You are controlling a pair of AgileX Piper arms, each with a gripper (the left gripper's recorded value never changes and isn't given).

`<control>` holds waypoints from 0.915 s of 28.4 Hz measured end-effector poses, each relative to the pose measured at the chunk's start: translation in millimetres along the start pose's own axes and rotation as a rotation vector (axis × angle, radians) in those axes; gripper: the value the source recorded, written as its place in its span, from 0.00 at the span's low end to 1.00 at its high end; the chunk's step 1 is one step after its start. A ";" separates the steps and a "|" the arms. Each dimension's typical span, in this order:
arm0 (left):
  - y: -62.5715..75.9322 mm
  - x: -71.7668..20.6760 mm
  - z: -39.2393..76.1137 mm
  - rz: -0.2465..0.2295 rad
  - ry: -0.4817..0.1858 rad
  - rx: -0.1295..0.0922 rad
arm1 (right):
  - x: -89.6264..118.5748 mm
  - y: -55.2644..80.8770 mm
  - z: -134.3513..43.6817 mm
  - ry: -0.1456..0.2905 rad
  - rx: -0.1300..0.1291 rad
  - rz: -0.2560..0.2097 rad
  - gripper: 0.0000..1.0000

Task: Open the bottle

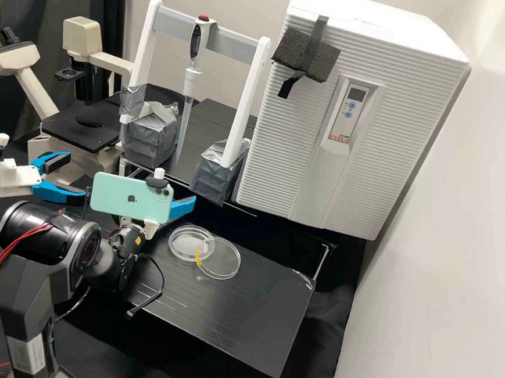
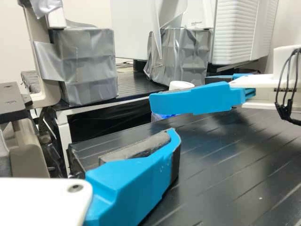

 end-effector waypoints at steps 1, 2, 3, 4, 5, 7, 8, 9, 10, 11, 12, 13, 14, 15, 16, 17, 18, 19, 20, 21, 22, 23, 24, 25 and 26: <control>0.0 0.0 0.0 0.000 0.000 0.000 | 0.5 0.4 -0.4 0.002 0.000 0.002 1.00; 0.0 0.0 0.0 0.000 0.000 0.000 | 1.3 1.3 -1.1 0.005 0.000 0.005 1.00; 0.0 0.0 0.0 0.000 0.000 0.000 | 1.7 1.6 -1.4 0.006 0.000 0.006 1.00; 0.0 0.0 0.0 0.000 0.000 0.000 | 2.2 2.1 -1.8 0.008 -0.001 0.008 1.00; 0.0 0.0 0.0 0.000 0.000 0.000 | 3.1 3.0 -2.6 0.011 -0.001 0.012 1.00; 0.0 0.0 0.0 0.000 0.000 0.000 | 3.4 3.3 -2.8 0.012 -0.001 0.013 1.00; 0.0 0.0 0.0 0.000 0.000 0.000 | 3.4 3.3 -2.8 0.012 -0.001 0.013 1.00; 0.0 0.0 0.0 0.000 0.000 0.000 | 3.5 3.4 -3.0 0.012 -0.001 0.013 1.00; 0.0 0.0 0.0 0.000 0.000 0.000 | 4.0 3.9 -3.4 0.014 -0.001 0.015 1.00; 0.0 0.0 0.0 0.000 0.000 0.000 | 5.3 5.2 -4.5 0.019 -0.001 0.020 1.00; 0.0 0.0 0.0 0.000 0.000 0.000 | 5.8 5.7 -5.0 0.021 -0.001 0.022 1.00; 0.0 0.0 0.0 0.000 0.000 0.000 | 6.7 6.6 -5.7 0.024 -0.002 0.025 1.00; 0.0 0.0 0.0 0.000 0.000 0.000 | 7.0 6.9 -6.0 0.025 -0.002 0.026 1.00; 0.0 0.0 0.0 0.000 0.000 0.000 | 7.0 6.9 -6.0 0.025 -0.002 0.026 1.00; 0.0 0.0 0.0 0.000 0.000 0.000 | 7.0 6.9 -6.0 0.025 -0.002 0.026 0.00; 0.0 0.0 0.0 0.000 0.000 0.000 | 7.0 6.9 -6.0 0.025 -0.002 0.026 0.00; 0.0 0.0 0.0 0.000 0.000 0.000 | 7.0 7.1 -5.4 0.023 -0.002 0.027 0.00; 0.0 0.0 0.0 0.000 0.000 0.000 | 7.2 7.2 -4.5 0.020 -0.002 0.027 0.00; 0.0 0.0 0.0 0.000 0.000 0.000 | 7.4 7.1 -3.5 0.016 -0.001 0.027 0.00; 0.0 0.0 0.0 0.000 0.000 0.000 | 8.3 7.2 -2.4 0.013 0.001 0.027 0.00; 0.0 0.0 0.0 0.000 0.000 0.000 | 9.5 7.8 -2.1 0.012 0.002 0.031 0.00; 0.0 0.0 0.0 0.000 0.000 0.000 | 10.4 6.9 -0.9 0.006 0.002 0.025 0.00; 0.0 0.0 0.0 0.000 0.000 0.000 | 11.4 6.4 -0.3 0.003 0.002 0.023 0.00; 0.0 0.0 0.0 0.000 0.000 0.000 | 11.9 6.5 -0.3 0.004 0.002 0.023 0.00; 0.0 0.0 0.0 0.000 0.000 0.000 | 12.2 6.2 0.6 -0.002 0.002 0.019 0.00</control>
